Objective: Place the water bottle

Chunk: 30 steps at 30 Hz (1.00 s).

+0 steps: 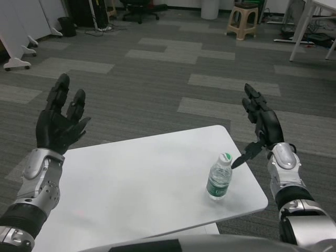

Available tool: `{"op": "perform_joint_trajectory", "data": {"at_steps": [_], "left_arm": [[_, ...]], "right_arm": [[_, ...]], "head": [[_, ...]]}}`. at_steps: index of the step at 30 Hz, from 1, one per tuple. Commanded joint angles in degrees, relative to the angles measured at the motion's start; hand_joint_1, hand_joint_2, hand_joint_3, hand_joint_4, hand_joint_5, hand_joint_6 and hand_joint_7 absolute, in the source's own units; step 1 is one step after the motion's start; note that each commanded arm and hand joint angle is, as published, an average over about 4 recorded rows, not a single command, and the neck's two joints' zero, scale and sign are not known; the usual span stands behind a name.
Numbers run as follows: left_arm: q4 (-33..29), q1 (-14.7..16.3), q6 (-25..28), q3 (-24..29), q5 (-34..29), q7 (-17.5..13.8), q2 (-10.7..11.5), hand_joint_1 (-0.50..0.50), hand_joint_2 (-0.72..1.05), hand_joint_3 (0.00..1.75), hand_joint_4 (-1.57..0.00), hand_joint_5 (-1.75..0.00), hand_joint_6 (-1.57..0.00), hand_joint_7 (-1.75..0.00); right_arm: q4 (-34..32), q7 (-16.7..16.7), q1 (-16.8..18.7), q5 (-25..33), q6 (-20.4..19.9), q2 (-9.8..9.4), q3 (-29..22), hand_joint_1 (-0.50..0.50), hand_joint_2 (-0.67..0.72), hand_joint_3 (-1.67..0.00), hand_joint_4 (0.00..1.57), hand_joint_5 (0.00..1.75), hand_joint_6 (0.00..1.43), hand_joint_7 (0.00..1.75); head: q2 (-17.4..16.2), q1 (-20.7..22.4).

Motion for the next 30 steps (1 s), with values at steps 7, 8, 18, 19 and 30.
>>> {"op": "perform_joint_trajectory", "data": {"at_steps": [7,8,18,19,30], "left_arm": [[-2.13,1.31,-0.14,0.07,-0.04,-0.04,0.62,-0.5,0.43,0.26,0.0,0.0,0.0,0.0],[-2.4,1.48,-0.16,0.07,-0.01,-0.04,0.62,-0.5,0.43,0.26,0.0,0.0,0.0,0.0],[-3.27,2.1,-0.18,0.4,0.05,-0.08,0.54,-0.5,0.43,0.26,0.0,0.0,0.0,0.0],[-3.27,2.12,-0.18,0.42,0.05,-0.08,0.54,-0.5,0.43,0.26,0.0,0.0,0.0,0.0],[-3.27,1.97,-0.18,0.42,0.14,0.01,0.54,-0.5,0.43,0.26,0.0,0.0,0.0,0.0]], "right_arm": [[-8.91,2.03,0.16,2.25,1.08,-1.18,1.06,-0.46,0.6,-0.08,0.0,0.0,0.0,0.0],[-10.14,2.14,0.25,2.45,1.15,-1.23,1.34,-0.46,0.6,-0.08,0.0,0.0,0.0,0.0],[-15.44,2.27,-0.32,3.79,1.24,-1.49,2.68,-0.46,0.6,-0.08,0.0,0.0,0.0,0.0],[-15.9,2.27,-0.32,3.81,1.24,-1.49,2.75,-0.46,0.6,-0.08,0.0,0.0,0.0,0.0],[-19.55,2.27,-1.11,3.85,1.83,-1.49,8.24,-0.48,0.6,-0.08,0.0,0.0,0.0,0.0]], "head": [[0.35,0.02],[0.54,0.11],[1.18,0.33],[1.2,0.31],[0.49,0.19]]}}
